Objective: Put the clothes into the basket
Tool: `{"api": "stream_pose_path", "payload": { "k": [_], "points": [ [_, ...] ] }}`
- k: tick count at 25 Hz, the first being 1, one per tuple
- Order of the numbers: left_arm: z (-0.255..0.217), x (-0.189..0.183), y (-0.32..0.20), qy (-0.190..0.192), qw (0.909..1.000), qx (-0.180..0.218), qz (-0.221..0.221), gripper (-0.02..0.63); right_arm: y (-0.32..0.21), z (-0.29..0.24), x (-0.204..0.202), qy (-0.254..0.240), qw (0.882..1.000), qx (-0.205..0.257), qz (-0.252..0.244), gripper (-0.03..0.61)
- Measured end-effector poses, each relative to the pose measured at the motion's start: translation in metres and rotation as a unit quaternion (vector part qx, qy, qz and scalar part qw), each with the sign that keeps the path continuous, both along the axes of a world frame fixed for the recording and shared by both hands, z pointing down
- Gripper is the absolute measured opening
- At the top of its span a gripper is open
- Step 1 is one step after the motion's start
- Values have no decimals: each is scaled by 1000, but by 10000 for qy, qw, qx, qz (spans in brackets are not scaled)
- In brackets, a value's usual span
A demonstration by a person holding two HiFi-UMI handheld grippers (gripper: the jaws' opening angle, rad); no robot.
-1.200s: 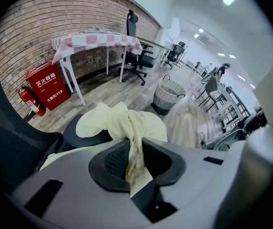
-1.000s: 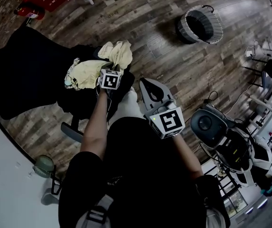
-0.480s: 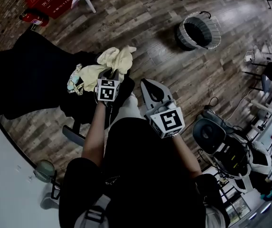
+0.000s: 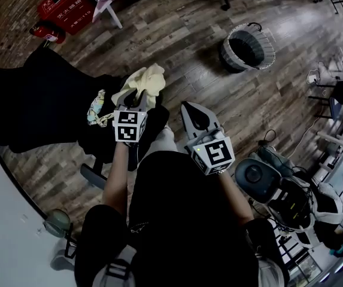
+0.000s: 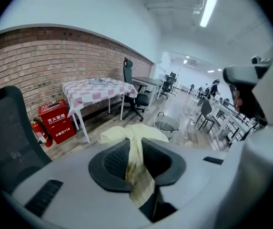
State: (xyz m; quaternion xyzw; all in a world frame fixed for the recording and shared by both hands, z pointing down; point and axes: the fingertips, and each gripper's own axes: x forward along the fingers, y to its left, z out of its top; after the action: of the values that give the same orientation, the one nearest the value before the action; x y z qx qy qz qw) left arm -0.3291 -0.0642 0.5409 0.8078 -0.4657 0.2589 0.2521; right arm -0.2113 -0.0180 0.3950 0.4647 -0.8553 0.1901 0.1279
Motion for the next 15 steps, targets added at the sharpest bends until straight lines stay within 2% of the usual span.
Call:
{"api": "stream_pose_path", "payload": {
  "k": [10,15],
  "points": [
    [-81,18,-12,203,9969,744,144,80,0,-21,18,-45,9994,308,178,8],
    [-117,45,-18,389,9924,1109,376,80,3,-31,34,-31,9983,430,398,8]
  ]
}}
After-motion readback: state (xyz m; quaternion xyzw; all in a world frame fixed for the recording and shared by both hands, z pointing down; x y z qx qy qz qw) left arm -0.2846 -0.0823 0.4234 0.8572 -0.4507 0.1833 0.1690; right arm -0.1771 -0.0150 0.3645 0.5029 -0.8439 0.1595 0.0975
